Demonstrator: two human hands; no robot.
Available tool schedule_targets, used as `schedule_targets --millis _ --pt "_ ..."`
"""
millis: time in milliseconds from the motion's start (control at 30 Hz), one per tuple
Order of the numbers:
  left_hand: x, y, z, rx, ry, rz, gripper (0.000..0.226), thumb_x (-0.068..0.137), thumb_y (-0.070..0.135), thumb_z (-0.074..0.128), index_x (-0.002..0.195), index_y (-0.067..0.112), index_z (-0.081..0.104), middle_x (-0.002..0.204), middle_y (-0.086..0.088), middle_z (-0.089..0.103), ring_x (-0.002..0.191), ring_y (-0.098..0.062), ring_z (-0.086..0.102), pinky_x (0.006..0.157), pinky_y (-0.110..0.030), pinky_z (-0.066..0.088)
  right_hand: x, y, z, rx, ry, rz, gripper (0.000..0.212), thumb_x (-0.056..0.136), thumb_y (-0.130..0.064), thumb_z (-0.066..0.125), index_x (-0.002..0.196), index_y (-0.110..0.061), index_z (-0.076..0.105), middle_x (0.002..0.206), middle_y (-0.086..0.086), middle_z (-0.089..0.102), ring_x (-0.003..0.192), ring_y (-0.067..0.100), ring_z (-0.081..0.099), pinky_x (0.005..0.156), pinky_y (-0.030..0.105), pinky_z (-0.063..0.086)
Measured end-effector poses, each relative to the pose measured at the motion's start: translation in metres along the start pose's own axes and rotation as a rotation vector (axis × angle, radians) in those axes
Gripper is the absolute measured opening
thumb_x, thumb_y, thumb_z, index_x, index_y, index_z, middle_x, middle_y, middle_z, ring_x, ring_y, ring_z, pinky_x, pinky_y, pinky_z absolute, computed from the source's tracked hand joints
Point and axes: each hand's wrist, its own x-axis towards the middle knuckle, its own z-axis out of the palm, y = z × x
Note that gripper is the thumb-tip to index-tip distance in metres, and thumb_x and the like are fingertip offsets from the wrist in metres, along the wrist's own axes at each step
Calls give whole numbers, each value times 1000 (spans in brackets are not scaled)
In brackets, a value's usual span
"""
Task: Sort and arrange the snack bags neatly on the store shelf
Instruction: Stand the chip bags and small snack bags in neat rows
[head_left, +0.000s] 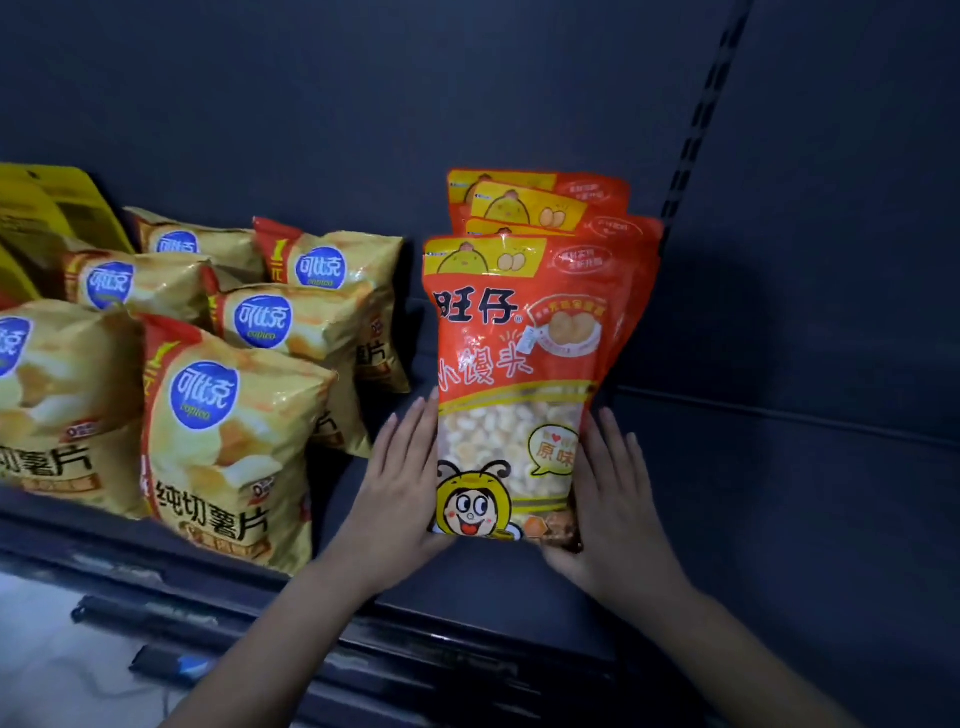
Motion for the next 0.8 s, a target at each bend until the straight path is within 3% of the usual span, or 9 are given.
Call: schedule_targets --millis 67,200,333,433,533,600,667,733,800 --pt "1 -5 5 -76 7 -18 120 66 53 71 149 2 -1 156 -15 4 145 -28 0 116 -38 -1 0 -2 1 -34 -28 32 99 74 -70 47 146 -5 26 155 12 19 145 31 9 115 48 9" --pt "3 -10 5 -257 -19 8 124 61 56 57 136 34 -39 152 5 -30 140 -12 -31 113 -27 -20 -4 5 -3 -45 -139 15 114 66 -78 48 151 -18 3 158 5 1 146 26 -3 114 46 3" --pt "0 -19 6 -309 -256 49 133 55 54 63 132 35 -44 134 14 -54 120 -4 -54 94 -14 -37 -10 13 -10 24 -217 -19 121 61 -88 46 147 -31 -17 157 -4 -21 144 16 -21 116 35 -12" --pt "0 -20 5 -402 -313 62 132 51 62 64 141 35 -28 145 14 -36 127 -2 -45 97 -13 -33 -17 12 -7 56 -172 31 115 61 -89 43 146 -36 -15 157 -7 -16 144 15 -16 116 33 -8" --pt "2 -22 0 -395 -125 80 119 49 65 60 150 31 6 155 4 0 144 -14 -5 115 -27 -1 -20 5 -7 137 -108 105 102 63 -81 50 143 -27 19 133 -6 33 125 13 28 109 36 28" --pt "3 -23 -1 -366 -13 68 104 53 55 66 146 27 27 145 3 24 135 -20 22 108 -31 19 -18 0 -14 257 -179 169 87 67 -69 63 138 -28 33 114 -17 41 107 9 39 96 31 37" --pt "4 -23 1 -335 31 59 92 54 54 70 135 23 41 120 5 41 115 -23 43 92 -35 35 -15 -2 -16 300 -191 186 79 71 -57 70 137 -30 36 118 -17 49 108 11 45 89 27 36" --pt "5 -20 3 -341 20 30 83 58 53 76 129 24 45 103 9 42 103 -20 51 81 -36 41 -12 -1 -15 236 -163 202 72 76 -52 69 136 -28 38 125 -10 53 111 15 47 87 28 36" --pt "6 -16 4 -376 20 -29 78 63 47 80 129 24 44 105 8 47 104 -19 52 81 -37 43 -8 -2 -12 201 -161 253 67 79 -50 66 136 -27 38 125 -6 55 111 17 48 84 29 36"
